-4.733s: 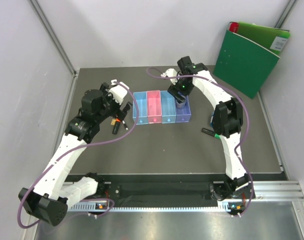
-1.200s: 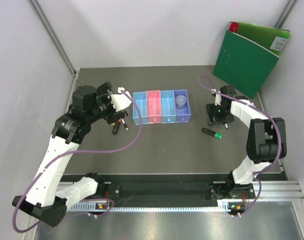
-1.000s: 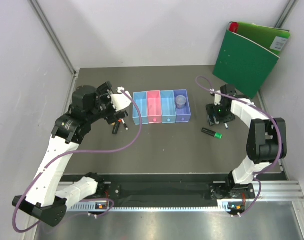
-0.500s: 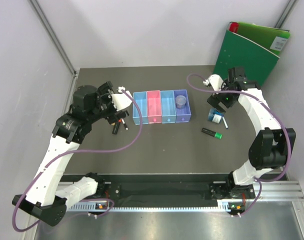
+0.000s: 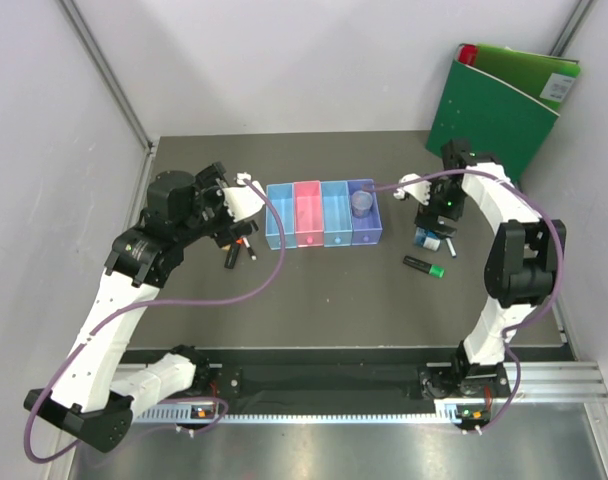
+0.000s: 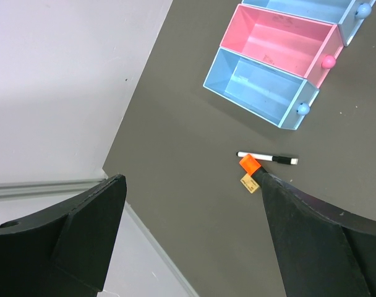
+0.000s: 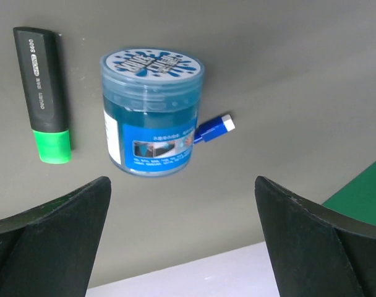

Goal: Sort the stationery into containers
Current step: Pick up the stationery from the center of the board.

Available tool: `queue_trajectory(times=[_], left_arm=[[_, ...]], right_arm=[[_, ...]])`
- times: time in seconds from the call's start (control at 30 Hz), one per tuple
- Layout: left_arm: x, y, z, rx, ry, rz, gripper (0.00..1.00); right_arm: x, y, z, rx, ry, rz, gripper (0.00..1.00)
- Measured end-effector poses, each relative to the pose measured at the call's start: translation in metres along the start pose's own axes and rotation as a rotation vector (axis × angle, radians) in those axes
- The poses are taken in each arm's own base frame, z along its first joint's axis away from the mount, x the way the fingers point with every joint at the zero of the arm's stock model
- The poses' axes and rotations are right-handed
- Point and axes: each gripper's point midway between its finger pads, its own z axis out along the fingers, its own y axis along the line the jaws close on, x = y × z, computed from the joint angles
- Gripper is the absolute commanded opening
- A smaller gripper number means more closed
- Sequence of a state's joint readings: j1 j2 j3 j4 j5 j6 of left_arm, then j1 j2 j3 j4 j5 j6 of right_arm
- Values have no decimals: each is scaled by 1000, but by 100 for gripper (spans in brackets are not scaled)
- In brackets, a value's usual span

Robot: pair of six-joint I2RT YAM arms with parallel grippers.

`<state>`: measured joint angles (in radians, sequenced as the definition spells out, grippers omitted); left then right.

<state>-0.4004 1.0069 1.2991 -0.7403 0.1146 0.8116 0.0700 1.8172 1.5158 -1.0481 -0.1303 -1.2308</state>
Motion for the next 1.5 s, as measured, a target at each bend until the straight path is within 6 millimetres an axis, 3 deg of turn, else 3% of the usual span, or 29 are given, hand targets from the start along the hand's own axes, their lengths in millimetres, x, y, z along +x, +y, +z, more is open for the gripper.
queue_trajectory(times=[0.17,0.37,0.9,1.0,1.1,1.23,1.33,1.5], left_arm=[[1,0,0,-2,3,3,95],[1,0,5,3,8,3,95],[2,0,10,8,13,1,95],[2,0,10,9,13,2,95],[2,0,10,9,13,1,95],[2,0,10,9,13,1,95],[2,0,10,9,13,1,95],[2,-1,10,10,11,-15,95]], right_arm=[[0,4,8,-19,-5,3,100],[9,29,31,-86,1,20,100],[1,15,60,-30,-48,101,92],[2,18,66,-28,-49,111,85],[3,20,70,-31,-47,119,72],[3,18,70,-21,-51,132,41],[2,18,70,-17,-51,136,30],[2,21,63,0,-58,144,25]])
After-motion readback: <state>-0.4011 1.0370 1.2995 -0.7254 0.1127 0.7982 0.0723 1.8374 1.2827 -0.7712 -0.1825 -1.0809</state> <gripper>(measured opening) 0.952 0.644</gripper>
